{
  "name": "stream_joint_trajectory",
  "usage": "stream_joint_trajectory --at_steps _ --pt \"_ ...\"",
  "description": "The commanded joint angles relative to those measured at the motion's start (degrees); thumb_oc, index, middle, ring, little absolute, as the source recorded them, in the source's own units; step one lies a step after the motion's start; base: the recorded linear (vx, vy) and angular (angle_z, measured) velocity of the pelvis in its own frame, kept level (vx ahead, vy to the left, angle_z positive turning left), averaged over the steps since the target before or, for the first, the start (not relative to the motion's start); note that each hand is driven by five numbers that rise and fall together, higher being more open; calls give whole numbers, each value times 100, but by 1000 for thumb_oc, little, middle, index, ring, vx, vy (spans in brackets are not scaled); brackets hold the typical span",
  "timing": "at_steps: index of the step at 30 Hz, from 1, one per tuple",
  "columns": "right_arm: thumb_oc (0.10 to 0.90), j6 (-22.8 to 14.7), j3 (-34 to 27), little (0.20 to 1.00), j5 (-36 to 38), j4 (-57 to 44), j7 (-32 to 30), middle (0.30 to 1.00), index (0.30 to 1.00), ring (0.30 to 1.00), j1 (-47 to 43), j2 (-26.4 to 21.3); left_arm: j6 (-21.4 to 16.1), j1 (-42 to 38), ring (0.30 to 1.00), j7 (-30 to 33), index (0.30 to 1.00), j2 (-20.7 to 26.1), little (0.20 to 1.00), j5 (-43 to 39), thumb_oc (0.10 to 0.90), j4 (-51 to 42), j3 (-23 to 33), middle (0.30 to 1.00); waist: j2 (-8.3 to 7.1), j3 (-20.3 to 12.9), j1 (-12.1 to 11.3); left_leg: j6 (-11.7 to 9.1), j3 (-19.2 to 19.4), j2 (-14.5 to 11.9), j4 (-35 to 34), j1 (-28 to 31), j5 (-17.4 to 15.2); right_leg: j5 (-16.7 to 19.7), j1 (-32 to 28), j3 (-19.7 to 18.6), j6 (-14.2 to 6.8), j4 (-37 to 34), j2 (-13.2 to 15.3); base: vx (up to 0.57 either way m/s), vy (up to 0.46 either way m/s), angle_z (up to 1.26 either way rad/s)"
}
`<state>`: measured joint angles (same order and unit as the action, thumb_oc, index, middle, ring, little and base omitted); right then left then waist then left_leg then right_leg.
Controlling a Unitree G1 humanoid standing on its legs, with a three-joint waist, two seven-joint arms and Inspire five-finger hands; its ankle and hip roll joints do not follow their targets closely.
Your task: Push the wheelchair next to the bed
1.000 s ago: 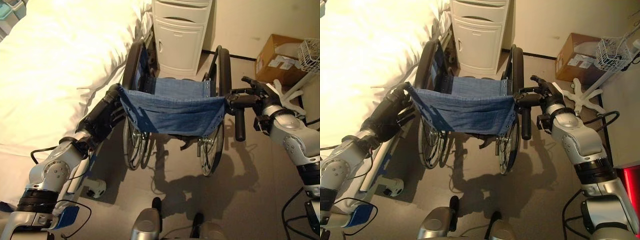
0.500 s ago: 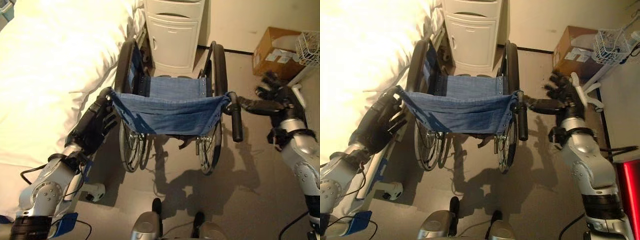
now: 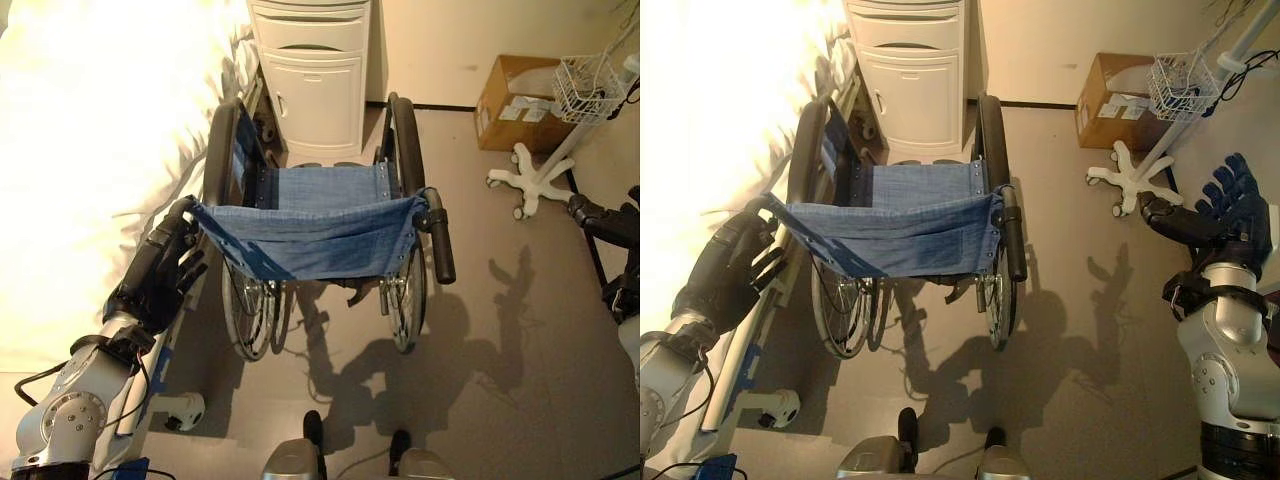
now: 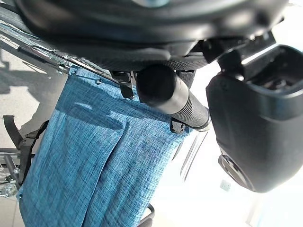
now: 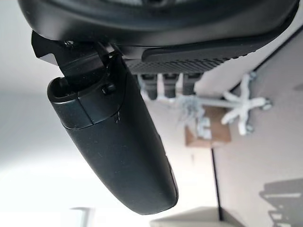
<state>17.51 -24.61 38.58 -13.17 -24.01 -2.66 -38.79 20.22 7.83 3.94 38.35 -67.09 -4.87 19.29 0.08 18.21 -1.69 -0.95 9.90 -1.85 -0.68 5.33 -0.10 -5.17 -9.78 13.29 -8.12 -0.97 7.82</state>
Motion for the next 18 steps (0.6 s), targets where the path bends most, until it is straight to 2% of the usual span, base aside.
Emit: stream_joint_trajectory --at_steps 1,6,8,12,13,18 --pt "800 -568 -217 900 -382 53 -116 900 900 900 221 -407 -1568 -187 900 -31 900 472 900 97 800 -107 1786 900 111 -1310 -57 -246 187 127 -166 151 -56 398 400 209 46 50 -213 0 0 0" --pt "800 -364 -230 900 -471 250 73 900 900 900 506 -79 -1831 60 900 106 900 305 900 643 800 -76 1971 900 115 -1350 -67 -244 164 125 -299 185 -5 414 394 249 13 6 -193 0 0 0" --pt "800 -236 -232 900 -516 472 21 900 900 900 650 92 -1982 209 900 297 900 329 900 1203 800 -1 2107 900 113 -1356 -77 -244 154 125 -305 191 -8 409 400 271 2 10 -184 0 0 0" --pt "800 -82 -198 900 -520 742 -19 900 900 900 827 298 -1933 415 900 435 900 328 900 1521 800 57 2249 900 106 -1361 -102 -240 121 124 -288 186 -24 390 389 304 -4 17 -170 0 0 0" --pt "800 12 -159 900 -590 915 -58 900 900 900 946 406 -1916 555 900 489 900 304 900 1902 800 83 2309 900 105 -1350 -119 -228 101 127 -294 190 -26 387 387 314 -7 21 -169 -3 4 4" --pt "800 116 -8 900 -547 1498 -107 900 900 900 1164 687 -1728 723 900 373 900 78 900 2091 800 159 2232 900 95 -1357 -141 -226 72 124 -319 201 -28 374 372 350 -16 22 -163 0 9 9"
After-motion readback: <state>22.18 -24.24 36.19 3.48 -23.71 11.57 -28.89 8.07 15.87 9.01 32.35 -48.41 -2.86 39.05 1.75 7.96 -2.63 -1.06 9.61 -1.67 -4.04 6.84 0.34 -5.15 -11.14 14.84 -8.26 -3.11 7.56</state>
